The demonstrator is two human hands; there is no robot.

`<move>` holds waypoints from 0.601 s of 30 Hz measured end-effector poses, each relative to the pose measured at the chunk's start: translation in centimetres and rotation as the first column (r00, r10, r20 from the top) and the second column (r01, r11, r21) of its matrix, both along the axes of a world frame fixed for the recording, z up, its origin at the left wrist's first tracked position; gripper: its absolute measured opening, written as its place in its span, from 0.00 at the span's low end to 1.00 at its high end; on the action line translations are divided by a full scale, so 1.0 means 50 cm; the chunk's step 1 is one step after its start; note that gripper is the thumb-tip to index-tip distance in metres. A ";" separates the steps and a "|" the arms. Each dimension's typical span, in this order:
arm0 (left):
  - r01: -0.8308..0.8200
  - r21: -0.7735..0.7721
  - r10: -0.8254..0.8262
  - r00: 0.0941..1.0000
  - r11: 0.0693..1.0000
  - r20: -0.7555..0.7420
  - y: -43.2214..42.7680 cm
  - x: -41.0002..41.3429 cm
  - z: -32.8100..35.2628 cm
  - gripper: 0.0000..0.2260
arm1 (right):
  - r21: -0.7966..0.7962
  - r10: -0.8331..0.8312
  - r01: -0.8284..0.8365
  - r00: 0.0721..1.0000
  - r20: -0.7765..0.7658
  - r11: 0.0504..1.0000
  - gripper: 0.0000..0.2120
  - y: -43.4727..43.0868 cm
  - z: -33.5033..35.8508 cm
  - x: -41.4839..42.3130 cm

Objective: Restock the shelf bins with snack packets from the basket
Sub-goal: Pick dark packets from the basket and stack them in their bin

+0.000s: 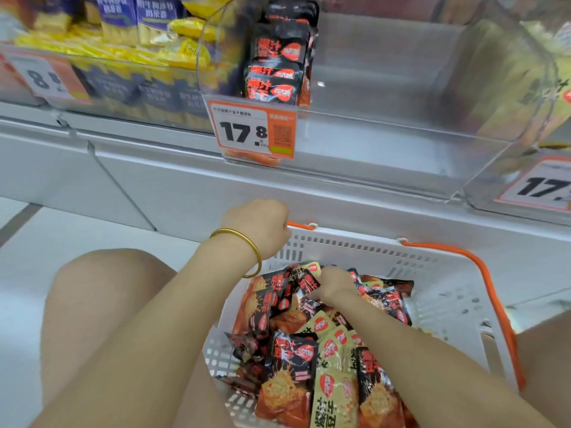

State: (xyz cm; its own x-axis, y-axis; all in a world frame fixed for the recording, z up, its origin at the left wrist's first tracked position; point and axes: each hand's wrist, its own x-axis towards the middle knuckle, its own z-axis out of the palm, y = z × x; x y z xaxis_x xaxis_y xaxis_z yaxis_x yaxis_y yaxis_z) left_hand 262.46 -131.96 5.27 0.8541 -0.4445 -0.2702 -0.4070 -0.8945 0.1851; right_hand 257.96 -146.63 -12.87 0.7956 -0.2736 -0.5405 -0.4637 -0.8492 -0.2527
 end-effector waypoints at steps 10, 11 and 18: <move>0.030 -0.388 -0.065 0.995 0.921 -0.077 -0.036 0.018 0.044 0.10 | 0.631 -0.240 -0.083 0.881 0.409 0.771 0.12 -0.065 0.394 -0.014; 0.005 -0.489 -0.052 0.995 0.872 -0.083 -0.032 0.018 0.059 0.05 | 0.690 -0.291 -0.086 0.864 0.411 0.719 0.11 -0.063 0.424 -0.020; -0.067 -0.919 0.184 0.983 0.388 0.006 0.008 0.038 0.201 0.07 | 0.686 -0.279 -0.263 0.772 0.571 0.679 0.06 -0.045 0.588 0.011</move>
